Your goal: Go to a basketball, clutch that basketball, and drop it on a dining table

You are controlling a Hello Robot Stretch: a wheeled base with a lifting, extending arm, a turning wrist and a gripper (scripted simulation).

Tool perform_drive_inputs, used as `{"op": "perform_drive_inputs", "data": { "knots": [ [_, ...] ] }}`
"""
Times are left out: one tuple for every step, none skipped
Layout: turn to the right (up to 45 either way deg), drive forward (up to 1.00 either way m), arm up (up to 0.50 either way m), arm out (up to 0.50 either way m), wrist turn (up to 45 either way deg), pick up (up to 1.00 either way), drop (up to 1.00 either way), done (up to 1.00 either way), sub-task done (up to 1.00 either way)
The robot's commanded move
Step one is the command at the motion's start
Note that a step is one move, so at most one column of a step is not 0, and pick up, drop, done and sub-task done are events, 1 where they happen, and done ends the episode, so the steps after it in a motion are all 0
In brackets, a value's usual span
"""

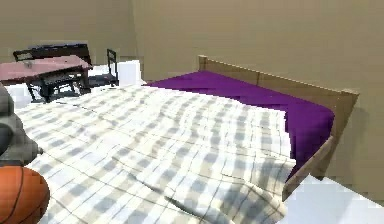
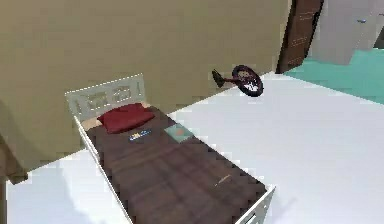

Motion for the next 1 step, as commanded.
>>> {"op": "perform_drive_inputs", "data": {
  "knots": [
    [-45.0, 0.0, 0.0, 0.0, 0.0, 0.0, 0.0, 0.0, 0.0]
  ]
}}
